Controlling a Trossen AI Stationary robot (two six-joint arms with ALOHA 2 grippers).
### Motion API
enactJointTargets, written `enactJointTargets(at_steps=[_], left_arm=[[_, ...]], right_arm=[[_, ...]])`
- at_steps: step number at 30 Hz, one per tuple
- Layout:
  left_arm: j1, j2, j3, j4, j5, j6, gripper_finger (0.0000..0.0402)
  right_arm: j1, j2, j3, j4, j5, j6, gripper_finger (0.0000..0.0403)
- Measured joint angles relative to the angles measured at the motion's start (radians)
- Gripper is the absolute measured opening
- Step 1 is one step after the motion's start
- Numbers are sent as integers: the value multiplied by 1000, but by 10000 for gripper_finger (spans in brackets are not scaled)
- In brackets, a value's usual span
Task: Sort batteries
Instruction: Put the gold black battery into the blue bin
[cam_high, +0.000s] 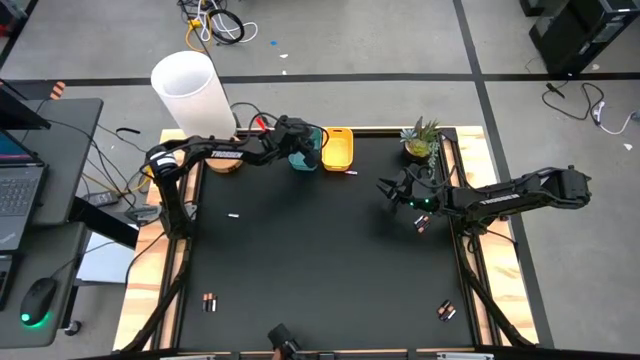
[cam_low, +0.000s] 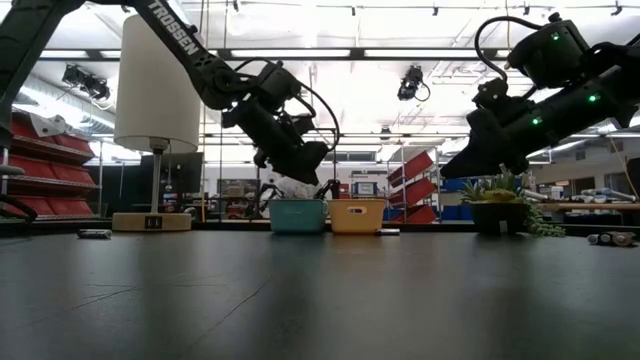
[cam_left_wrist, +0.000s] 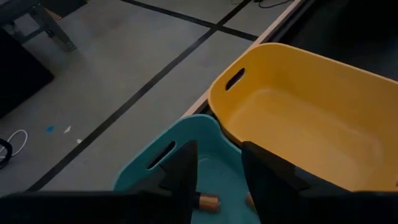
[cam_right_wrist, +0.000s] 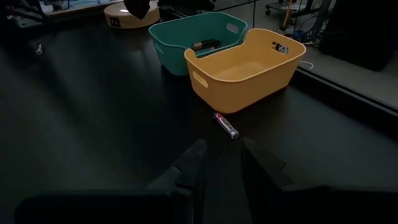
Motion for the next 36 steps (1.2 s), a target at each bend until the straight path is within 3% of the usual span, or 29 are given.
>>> enactJointTargets(at_steps=[11,24,29,36], left_arm=[[-91,-168,1,-186,9,99,142],[-303,-393,2,-737,16,55,142],[-393,-415,2,-937,60,-169,142],[-482,-382,1,-1201,62,-654,142]], right_arm=[[-2,0,0,0,0,-8,87],[-2,0,0,0,0,0,87],[-2,0,0,4,0,0,87],[-2,0,0,19,0,-2,87]])
